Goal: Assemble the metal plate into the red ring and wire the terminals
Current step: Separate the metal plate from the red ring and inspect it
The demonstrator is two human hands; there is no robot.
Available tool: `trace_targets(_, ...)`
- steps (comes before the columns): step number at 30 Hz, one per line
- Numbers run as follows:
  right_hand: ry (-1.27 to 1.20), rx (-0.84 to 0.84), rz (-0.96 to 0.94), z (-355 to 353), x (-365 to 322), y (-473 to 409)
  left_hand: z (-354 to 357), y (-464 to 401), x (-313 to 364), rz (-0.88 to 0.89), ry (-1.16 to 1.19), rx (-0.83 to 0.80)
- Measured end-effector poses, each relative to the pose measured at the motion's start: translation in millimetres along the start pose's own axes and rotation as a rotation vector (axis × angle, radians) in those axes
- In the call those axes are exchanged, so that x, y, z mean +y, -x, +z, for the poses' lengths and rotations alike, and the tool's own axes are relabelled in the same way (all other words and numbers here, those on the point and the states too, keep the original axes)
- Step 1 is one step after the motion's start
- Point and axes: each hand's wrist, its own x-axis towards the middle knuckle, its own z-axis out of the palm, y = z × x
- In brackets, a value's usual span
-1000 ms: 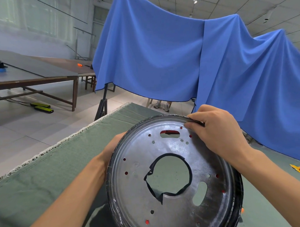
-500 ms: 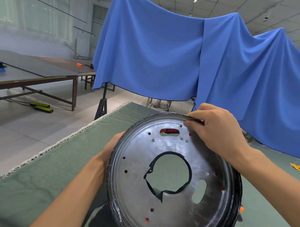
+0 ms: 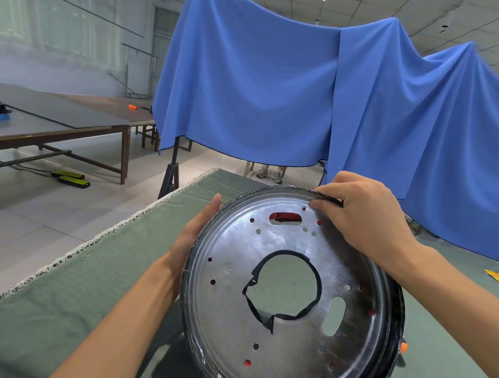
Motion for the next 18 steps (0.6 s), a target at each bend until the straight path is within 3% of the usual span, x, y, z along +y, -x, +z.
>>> trace_targets(18,-0.025,0.026,0.014,7.8,1.3,1.3,-7.5,-6.2,-3.7,0.022,0.018,0.020)
